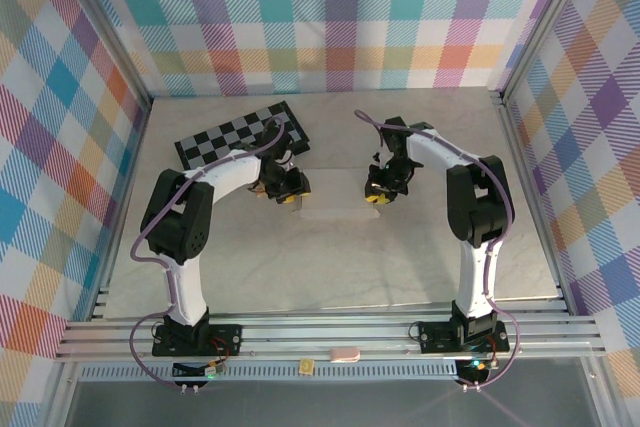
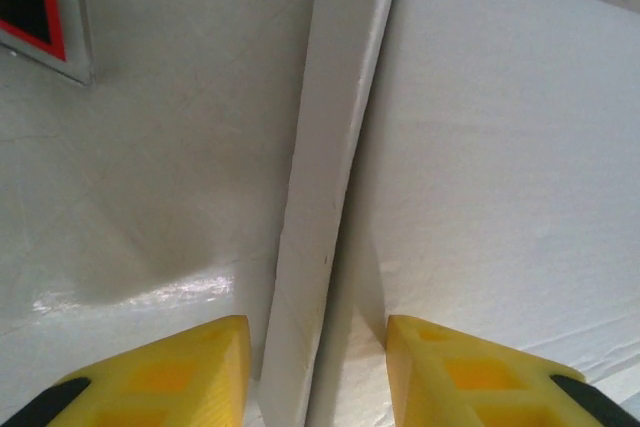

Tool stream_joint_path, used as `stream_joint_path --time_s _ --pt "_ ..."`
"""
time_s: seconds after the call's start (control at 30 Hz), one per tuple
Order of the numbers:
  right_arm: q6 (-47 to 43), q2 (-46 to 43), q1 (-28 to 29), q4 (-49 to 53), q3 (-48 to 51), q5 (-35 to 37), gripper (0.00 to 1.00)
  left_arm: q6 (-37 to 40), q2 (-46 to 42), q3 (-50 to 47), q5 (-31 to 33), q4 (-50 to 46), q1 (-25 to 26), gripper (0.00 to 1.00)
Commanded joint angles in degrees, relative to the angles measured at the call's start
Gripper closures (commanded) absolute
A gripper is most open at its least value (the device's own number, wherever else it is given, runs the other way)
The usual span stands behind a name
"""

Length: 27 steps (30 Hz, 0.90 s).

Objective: Fold the paper box

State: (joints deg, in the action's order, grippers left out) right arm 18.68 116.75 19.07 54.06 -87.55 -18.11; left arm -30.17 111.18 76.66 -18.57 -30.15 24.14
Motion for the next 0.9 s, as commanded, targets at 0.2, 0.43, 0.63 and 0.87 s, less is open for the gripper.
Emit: stream_joint_path --time_s 0.2,0.43,0.63,0.87 --pt "-2.4 -6.2 -5.7 -6.7 4.6 -9.2 0.62 0.4 -0.9 -4.3 -1.0 3.2 0.2 0.74" --pt "-2.1 -5.2 -9.2 -20.0 13.7 -21.1 0.51 0.1 -1.8 -8.0 -2.3 5.8 -0.7 0.85" --pt "2.5 -4.4 -9.3 -33.8 19.6 -30.4 0.47 3.0 -2.8 -10.2 -1.0 3.9 -1.8 0.87" --pt "2.4 -1.2 -8.9 -34.0 19.0 -30.8 0.46 4.3 -2.6 -13.5 -0.8 4.5 -3.2 0.95"
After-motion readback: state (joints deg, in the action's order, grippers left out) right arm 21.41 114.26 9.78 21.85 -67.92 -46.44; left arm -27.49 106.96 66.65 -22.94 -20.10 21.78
